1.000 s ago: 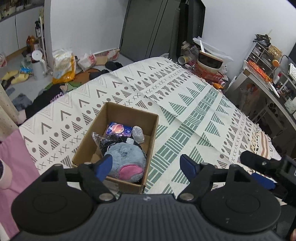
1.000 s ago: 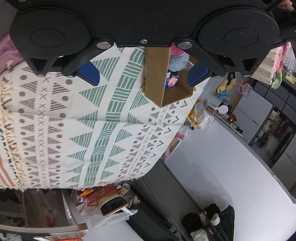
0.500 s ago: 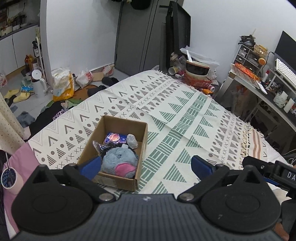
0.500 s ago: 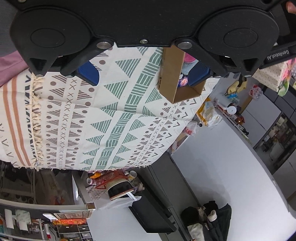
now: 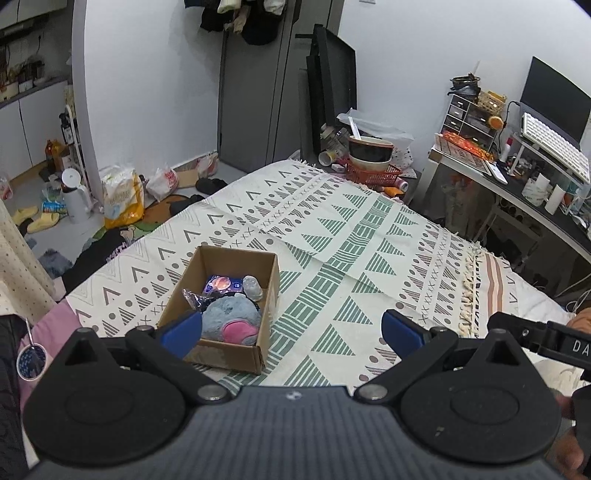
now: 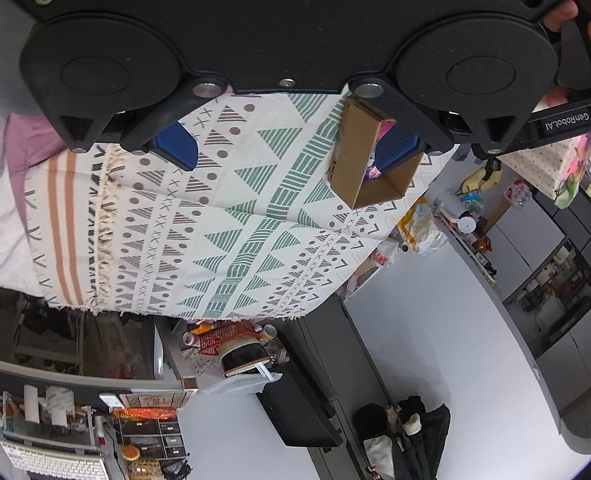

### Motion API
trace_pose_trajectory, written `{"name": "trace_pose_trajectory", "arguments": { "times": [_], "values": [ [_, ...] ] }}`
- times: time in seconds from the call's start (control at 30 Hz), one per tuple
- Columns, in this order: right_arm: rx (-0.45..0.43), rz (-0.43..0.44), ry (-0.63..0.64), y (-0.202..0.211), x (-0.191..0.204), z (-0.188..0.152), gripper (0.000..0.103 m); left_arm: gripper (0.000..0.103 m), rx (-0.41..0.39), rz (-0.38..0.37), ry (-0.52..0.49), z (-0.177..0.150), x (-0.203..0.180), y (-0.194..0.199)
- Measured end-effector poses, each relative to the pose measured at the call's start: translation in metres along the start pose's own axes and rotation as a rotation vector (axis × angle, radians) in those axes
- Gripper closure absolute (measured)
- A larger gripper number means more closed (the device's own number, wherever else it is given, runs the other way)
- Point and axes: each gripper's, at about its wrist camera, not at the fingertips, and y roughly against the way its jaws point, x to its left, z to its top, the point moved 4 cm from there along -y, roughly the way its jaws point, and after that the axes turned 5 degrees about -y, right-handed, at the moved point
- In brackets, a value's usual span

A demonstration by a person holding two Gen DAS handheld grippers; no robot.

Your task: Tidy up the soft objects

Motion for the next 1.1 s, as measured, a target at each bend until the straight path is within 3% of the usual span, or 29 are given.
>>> {"name": "trace_pose_trajectory", "arguments": {
  "times": [0.73, 1.1],
  "values": [
    [-0.053, -0.071, 0.127, 0.060, -0.008, -0.020, 0.000, 0.000, -0.036, 0.026, -0.067, -0.041, -0.017, 0.054],
    [-0.082, -0.026, 0.173, 0.087, 0.000, -0.034, 0.000, 0.000, -0.040, 0.045, -0.058, -0.055, -0.008, 0.068]
  ]
}}
